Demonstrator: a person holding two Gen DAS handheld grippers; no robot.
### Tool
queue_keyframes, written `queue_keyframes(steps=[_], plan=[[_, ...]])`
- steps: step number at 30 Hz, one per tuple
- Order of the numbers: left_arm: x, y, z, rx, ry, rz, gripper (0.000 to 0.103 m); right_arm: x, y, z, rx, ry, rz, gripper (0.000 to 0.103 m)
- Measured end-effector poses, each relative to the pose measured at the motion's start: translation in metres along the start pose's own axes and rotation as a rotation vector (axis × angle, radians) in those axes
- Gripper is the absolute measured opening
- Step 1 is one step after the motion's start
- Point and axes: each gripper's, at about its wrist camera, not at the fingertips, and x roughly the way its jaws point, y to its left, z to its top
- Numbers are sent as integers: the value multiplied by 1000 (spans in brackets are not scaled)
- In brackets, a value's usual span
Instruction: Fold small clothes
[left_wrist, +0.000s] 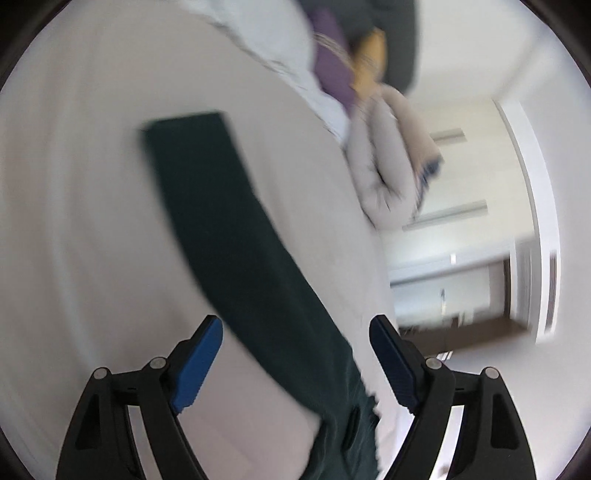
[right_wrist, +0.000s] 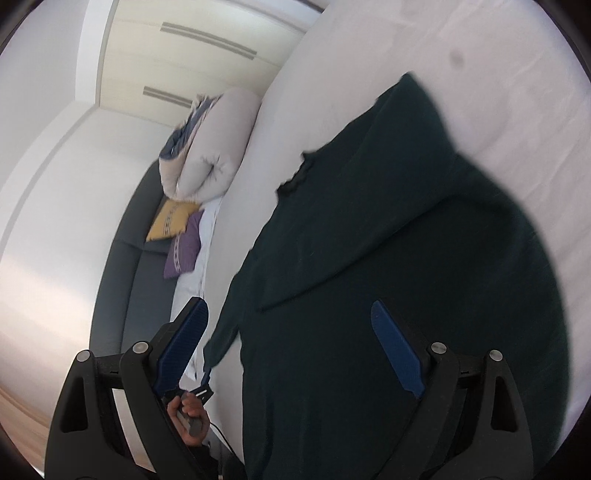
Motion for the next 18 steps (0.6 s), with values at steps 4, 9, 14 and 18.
queue_keyframes(steps=[4, 9, 14, 18], plan=[[11, 34, 21, -190, -12, -19, 78, 14, 23, -16, -17, 35, 2, 91], [23, 39, 38, -280, -83, -32, 73, 23, 42, -29, -43, 54, 6, 91], [36, 60, 54, -375, -107, 25, 7, 22, 51, -34, -51, 48, 12, 91], [36, 29, 51, -192, -116, 101, 7, 22, 47, -28, -55, 29, 5, 91]])
